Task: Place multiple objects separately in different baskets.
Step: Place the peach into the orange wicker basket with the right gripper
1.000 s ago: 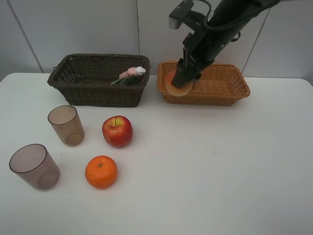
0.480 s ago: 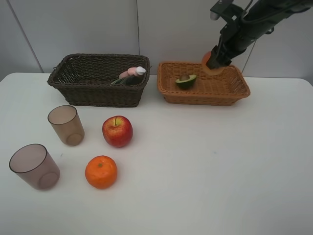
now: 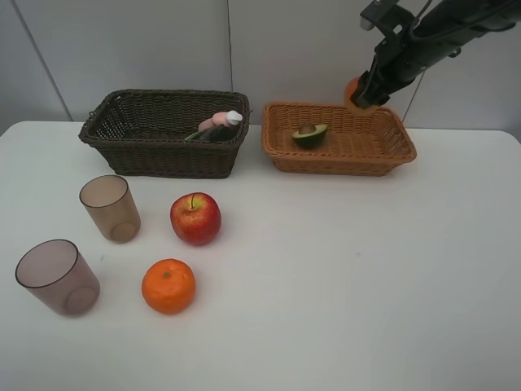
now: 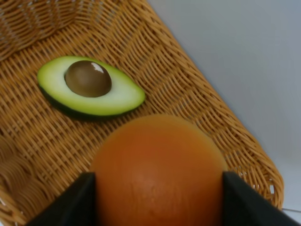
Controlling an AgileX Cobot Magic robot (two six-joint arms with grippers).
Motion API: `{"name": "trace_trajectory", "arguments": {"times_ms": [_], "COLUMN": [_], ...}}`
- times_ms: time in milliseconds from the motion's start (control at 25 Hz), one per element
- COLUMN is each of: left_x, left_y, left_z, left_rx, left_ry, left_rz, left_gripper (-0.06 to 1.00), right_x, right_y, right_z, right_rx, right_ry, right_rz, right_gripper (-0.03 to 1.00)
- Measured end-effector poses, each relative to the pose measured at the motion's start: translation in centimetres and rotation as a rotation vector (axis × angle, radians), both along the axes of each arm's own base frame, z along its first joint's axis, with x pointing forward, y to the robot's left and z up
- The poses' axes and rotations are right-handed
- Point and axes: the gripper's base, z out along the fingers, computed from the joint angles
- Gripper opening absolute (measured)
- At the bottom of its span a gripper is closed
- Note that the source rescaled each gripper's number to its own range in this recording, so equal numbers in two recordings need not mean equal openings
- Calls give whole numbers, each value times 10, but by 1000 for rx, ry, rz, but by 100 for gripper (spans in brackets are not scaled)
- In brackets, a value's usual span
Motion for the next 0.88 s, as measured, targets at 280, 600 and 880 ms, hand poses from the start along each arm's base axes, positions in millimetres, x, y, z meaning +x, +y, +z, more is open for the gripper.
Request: {"name": "trace_trajectory", "arguments": {"times_ms": [280,600,880], "left_x": [0,0,0], "left_y": [0,0,0], "left_z": [0,0,0], "left_rx": [0,0,0], "left_ry": [0,0,0], "left_rz": [0,0,0], "left_gripper": [94,94,94], "right_x": [0,0,2], "right_y": [0,1,1], "right_z": [0,0,2], "right_rx": [13,25,34], "right_ry": [4,6,-25], "right_rz": [-5,-10,-19], "right_gripper": [37,72,98]}}
